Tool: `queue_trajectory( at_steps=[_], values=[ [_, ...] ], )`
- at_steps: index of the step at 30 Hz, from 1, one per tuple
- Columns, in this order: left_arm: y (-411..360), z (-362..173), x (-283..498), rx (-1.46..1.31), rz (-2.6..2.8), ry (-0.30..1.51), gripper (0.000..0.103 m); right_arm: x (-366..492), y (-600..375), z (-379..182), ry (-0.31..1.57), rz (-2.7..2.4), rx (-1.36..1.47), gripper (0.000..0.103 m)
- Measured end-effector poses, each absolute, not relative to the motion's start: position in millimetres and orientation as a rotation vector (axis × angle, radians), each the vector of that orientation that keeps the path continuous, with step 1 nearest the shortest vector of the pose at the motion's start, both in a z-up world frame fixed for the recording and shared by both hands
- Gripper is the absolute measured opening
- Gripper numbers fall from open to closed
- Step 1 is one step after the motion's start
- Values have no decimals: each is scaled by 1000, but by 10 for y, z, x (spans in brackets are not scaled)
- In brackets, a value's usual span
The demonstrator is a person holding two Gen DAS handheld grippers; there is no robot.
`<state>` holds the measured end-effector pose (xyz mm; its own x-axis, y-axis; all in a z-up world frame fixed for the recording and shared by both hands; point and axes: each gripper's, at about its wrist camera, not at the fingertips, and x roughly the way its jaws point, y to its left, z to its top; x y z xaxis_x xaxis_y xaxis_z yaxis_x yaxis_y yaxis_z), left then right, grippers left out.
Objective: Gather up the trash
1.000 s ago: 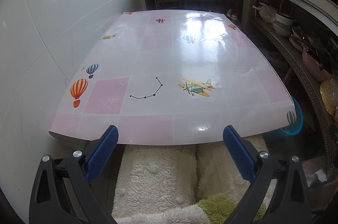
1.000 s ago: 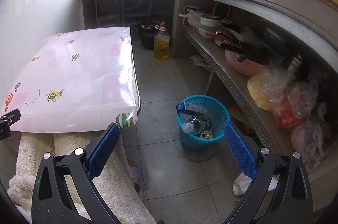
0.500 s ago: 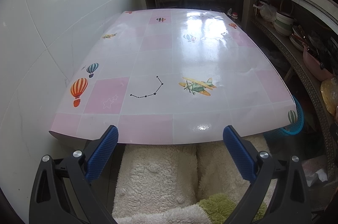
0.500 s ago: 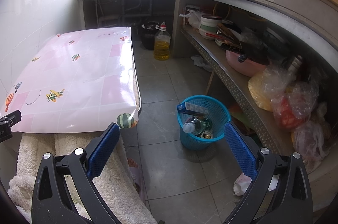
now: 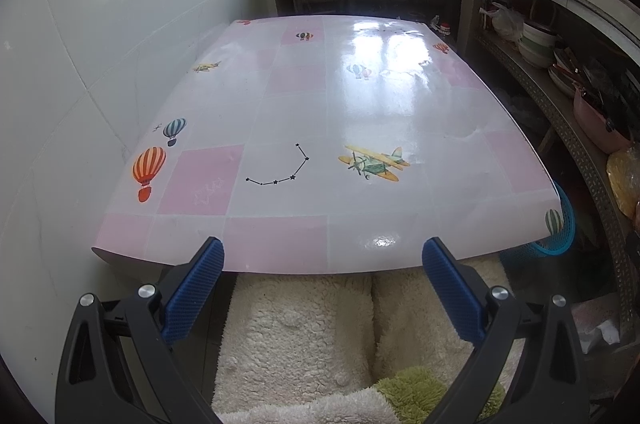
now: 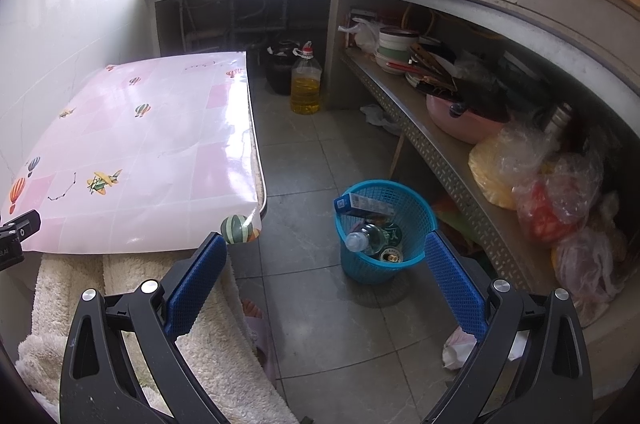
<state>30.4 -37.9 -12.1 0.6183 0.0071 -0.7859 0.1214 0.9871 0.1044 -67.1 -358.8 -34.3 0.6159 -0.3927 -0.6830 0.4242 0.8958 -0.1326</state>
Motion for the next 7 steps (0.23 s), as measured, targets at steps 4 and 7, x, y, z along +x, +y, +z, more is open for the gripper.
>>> queue_trajectory(
  at_steps=[4, 7],
  values=[
    [-378, -119, 326, 153, -63, 907, 97, -679, -3578, -359, 777, -474, 49, 95],
    [-363, -118, 355, 148, -62, 910, 97, -675, -3588, -367, 776, -475, 47, 95]
  ],
)
